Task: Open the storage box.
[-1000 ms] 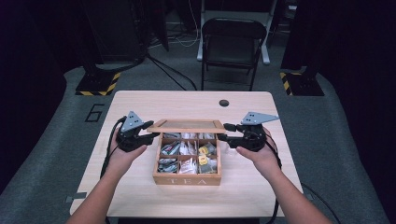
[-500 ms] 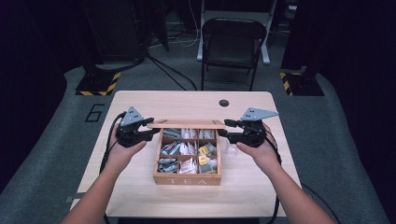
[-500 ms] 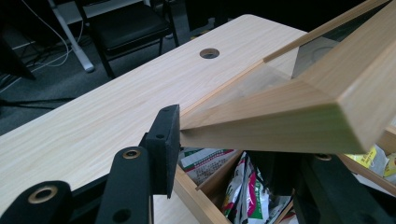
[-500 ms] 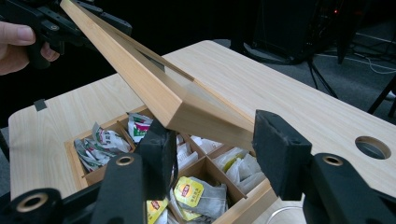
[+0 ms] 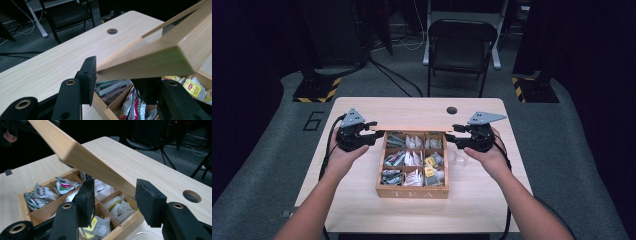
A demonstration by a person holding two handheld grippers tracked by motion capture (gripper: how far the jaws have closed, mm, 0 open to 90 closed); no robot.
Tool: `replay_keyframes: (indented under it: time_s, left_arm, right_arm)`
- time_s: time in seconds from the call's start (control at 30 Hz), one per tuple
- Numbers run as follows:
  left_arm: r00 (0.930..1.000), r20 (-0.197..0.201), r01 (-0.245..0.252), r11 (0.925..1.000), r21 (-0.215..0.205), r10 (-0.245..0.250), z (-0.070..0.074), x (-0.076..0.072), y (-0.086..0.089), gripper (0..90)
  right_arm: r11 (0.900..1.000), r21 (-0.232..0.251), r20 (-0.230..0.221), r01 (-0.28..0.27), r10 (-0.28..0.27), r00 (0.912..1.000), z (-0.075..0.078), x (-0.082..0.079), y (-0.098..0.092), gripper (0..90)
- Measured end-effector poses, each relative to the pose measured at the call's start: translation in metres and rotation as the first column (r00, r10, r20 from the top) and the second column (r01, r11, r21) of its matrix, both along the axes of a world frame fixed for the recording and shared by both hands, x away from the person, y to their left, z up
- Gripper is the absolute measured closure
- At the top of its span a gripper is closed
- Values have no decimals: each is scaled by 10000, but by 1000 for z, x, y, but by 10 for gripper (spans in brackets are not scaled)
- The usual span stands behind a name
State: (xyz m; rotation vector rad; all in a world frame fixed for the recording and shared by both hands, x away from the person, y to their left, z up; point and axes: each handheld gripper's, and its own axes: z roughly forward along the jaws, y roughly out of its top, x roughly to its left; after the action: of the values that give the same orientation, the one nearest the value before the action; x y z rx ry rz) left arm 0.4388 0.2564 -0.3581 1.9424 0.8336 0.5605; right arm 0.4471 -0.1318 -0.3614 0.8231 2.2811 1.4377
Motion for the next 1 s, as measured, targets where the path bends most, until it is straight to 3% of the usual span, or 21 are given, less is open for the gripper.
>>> replay_keyframes:
  time_s: [0.27,0.43,0.77,0.93,1.0]
  left_arm:
    - [10000,-54,33,10000,15,-33,4,5,0,551]
    - [9999,-80,60,10000,2,-60,6,8,0,553]
    - [9996,-210,182,9996,-221,-187,7,14,2,552]
    - [9993,-254,282,9996,-61,-284,9,16,3,553]
    - [9996,-200,178,9996,-226,-183,8,18,2,554]
  right_arm:
    - [9992,-387,-184,126,-133,9997,-3,12,6,526]
    - [9966,-807,-15,163,-165,9999,-4,19,12,538]
    - [9952,-928,-255,305,-330,9991,-12,34,13,577]
    - [9923,-1210,-184,261,-285,9994,-11,39,16,576]
    - [9919,-1217,-332,370,-413,9986,-10,40,18,577]
